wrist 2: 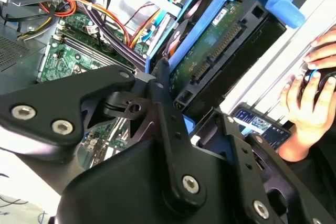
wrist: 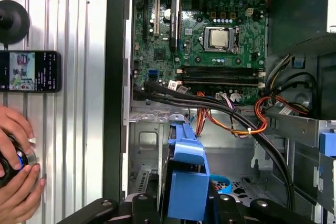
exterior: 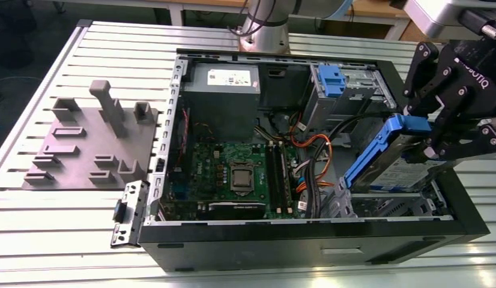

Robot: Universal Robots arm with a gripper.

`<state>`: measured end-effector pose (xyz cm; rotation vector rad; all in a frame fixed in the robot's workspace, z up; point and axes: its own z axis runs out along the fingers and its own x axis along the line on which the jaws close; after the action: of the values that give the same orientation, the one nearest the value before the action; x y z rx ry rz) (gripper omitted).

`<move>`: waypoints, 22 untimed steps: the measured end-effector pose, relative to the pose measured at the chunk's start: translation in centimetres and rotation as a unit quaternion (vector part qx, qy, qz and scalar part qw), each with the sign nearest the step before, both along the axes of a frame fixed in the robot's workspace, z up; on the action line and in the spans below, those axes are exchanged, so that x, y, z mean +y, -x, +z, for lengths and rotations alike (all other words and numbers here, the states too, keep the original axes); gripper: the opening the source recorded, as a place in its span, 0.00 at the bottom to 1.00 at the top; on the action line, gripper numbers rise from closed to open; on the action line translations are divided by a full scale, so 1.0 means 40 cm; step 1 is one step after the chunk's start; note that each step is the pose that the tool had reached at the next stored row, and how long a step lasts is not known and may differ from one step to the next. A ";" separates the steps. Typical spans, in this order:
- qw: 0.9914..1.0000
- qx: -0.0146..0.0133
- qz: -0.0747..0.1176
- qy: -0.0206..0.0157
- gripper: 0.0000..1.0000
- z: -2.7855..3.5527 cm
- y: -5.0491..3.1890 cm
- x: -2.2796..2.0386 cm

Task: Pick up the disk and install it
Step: 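Insert the disk into the insertion slot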

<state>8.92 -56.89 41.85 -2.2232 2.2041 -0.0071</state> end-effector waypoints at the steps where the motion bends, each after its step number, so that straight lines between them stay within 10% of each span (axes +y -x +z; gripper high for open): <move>1: 1.000 0.000 0.000 0.000 0.43 0.000 0.000 0.000; 13: 1.000 0.000 0.000 0.000 0.56 0.000 0.000 0.000; 22: 1.000 0.000 0.000 0.000 0.36 0.000 0.000 0.000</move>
<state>8.92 -56.89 41.84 -2.2235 2.2044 -0.0078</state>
